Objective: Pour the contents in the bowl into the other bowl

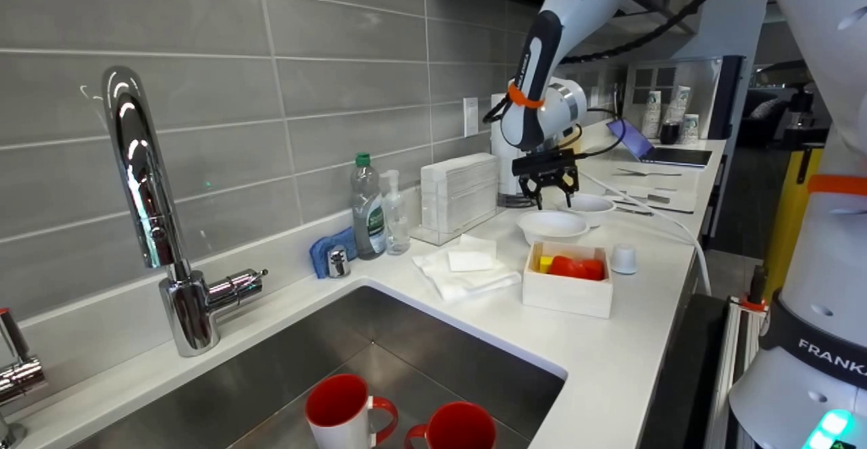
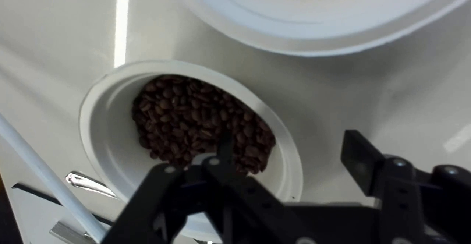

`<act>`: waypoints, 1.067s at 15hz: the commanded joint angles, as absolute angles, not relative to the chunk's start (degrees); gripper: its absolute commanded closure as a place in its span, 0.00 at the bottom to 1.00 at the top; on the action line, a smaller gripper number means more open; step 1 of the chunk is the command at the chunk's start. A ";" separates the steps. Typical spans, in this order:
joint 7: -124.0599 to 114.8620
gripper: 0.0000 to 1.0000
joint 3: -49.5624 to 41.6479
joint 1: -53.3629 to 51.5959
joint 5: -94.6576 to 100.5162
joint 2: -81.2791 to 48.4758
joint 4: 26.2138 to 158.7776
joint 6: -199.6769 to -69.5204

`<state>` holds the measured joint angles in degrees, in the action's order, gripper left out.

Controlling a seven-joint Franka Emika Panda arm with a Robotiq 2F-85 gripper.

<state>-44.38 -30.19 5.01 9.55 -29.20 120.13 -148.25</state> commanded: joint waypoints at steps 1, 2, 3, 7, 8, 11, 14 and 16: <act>-47.20 0.59 -30.37 3.60 11.20 -29.30 118.66 -147.95; -46.37 0.67 -30.28 4.87 10.96 -30.35 119.44 -150.19; -45.85 0.77 -30.25 5.58 10.81 -30.97 119.85 -151.27; -44.97 1.00 -31.01 7.29 9.91 -33.41 120.79 -154.30; -44.85 1.00 -31.43 7.52 9.71 -33.85 120.87 -155.01; -44.80 1.00 -32.49 6.78 9.28 -32.87 120.75 -155.02; -44.87 1.00 -33.52 5.03 9.92 -30.36 120.98 -153.40; -44.86 1.00 -34.01 3.69 10.53 -28.57 121.04 -151.85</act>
<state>-45.07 -32.73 6.04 9.54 -32.24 120.23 -154.33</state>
